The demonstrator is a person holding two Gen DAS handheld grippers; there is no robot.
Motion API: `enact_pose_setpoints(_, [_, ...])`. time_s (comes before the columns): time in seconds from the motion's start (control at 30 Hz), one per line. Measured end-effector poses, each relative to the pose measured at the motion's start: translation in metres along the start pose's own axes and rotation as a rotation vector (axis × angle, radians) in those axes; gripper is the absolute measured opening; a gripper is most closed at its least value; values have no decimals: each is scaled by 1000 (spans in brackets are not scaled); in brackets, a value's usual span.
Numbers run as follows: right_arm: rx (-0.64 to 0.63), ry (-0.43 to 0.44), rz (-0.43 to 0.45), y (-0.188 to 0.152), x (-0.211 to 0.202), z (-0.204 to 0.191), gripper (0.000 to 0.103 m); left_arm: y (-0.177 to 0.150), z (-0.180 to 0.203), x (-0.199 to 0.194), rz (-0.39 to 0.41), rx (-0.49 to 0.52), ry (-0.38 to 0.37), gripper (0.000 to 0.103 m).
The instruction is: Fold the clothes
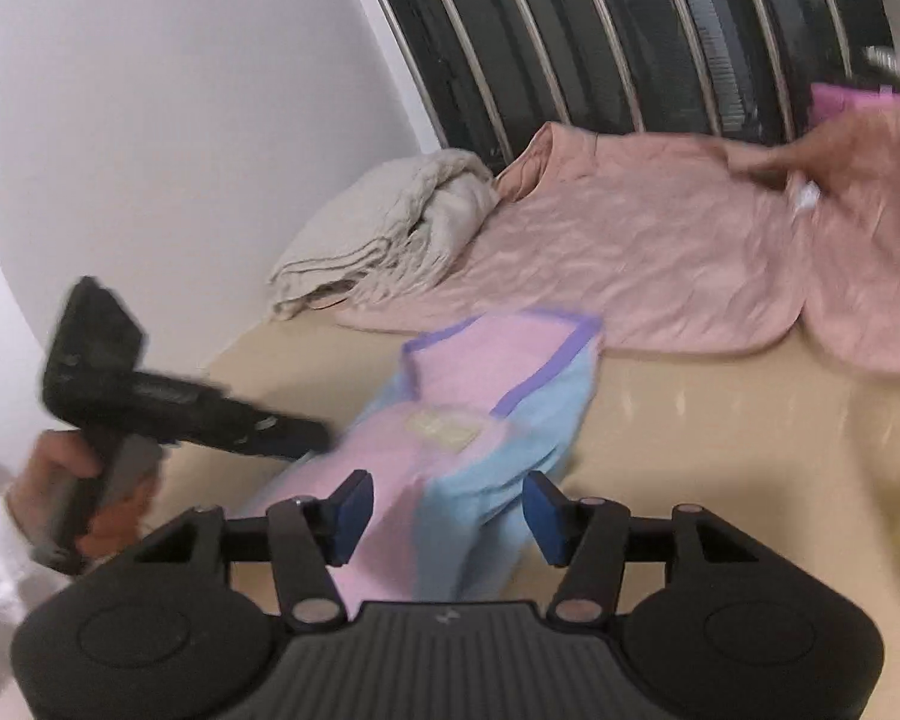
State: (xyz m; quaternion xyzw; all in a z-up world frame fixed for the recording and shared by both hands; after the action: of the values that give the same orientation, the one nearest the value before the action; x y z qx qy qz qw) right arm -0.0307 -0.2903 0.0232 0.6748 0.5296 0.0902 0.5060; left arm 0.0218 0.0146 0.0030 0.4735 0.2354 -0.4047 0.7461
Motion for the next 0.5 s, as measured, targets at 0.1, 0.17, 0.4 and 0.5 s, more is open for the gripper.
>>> enact_pose_setpoints(0.1, [67,-6,-3,-7,16,9,23,1,-2,2,-15,-29,-28,18])
enact_pose_setpoints(0.17, [141,16,3,-8,24,19,11,-1,-2,-1,-6,-37,-42,8])
enact_pose_setpoints(0.4, [173,105,69,-1,18,18,6,-29,-6,-55,172,-64,-89,4])
enact_pose_setpoints(0.5, [196,68,54,-1,23,25,6,-36,-8,-56,176,-91,-90,4])
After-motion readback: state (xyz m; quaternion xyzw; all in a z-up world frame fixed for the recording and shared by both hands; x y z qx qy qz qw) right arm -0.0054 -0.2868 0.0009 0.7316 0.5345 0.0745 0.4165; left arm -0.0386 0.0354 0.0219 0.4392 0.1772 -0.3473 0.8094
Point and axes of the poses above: each gripper's, at about its wrist camera, not at the fingertips, and x roughly the way its jaws point, z to its right, y to its top, the point moved 1 cm from there along x, roughly the way its jaws point, and after that the axes turned 14 degrees about y, right-handed, at the moved point
